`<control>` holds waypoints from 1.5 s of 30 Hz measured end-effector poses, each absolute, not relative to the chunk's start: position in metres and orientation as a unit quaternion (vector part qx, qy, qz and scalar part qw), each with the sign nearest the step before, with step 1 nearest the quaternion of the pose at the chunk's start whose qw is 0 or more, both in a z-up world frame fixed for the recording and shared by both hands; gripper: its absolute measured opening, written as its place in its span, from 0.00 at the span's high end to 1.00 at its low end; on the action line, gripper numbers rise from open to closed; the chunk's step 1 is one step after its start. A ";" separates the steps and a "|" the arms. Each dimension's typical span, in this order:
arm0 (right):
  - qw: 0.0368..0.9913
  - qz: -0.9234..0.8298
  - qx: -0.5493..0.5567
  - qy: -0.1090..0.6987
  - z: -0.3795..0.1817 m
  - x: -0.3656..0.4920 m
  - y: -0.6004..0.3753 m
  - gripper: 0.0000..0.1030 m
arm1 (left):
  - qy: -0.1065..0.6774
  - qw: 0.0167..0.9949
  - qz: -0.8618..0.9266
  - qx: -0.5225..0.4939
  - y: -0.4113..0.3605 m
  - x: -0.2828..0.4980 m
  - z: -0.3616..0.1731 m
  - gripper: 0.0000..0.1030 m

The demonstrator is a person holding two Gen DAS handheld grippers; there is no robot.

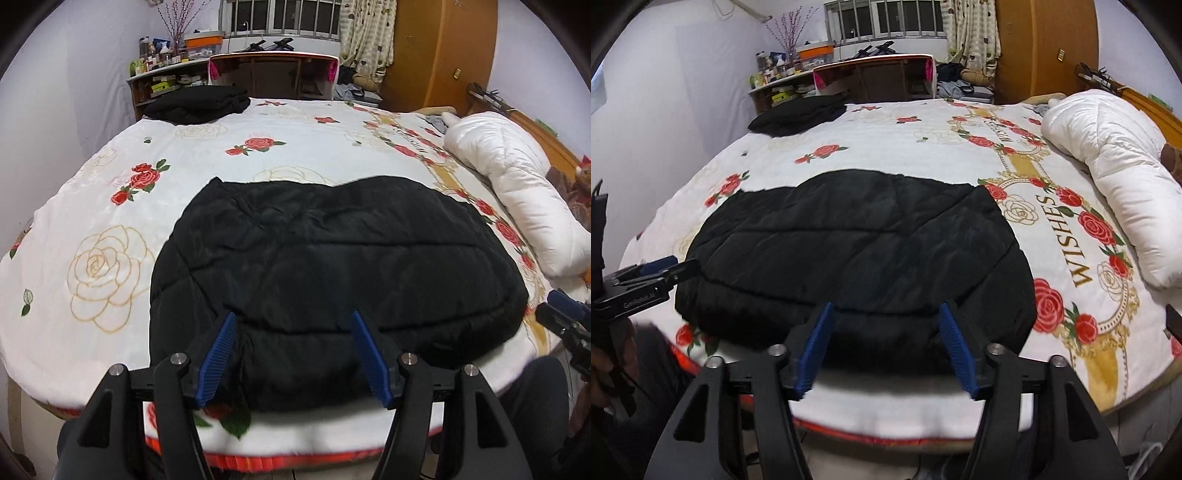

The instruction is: Fold large clothes

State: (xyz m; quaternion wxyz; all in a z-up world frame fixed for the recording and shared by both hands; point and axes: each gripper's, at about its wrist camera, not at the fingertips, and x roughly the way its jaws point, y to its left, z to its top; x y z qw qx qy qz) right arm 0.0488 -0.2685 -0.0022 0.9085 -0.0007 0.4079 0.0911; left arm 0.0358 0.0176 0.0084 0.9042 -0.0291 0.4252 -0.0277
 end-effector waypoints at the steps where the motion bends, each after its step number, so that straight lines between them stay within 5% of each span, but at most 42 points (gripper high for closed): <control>1: 0.908 0.092 -0.002 0.408 -0.002 0.044 -0.267 0.38 | 0.424 0.905 -0.030 -0.028 0.017 0.032 0.009 0.35; 45: 0.903 0.093 -0.006 0.419 -0.010 0.035 -0.264 0.38 | 0.432 0.900 -0.033 -0.045 0.012 0.020 0.006 0.35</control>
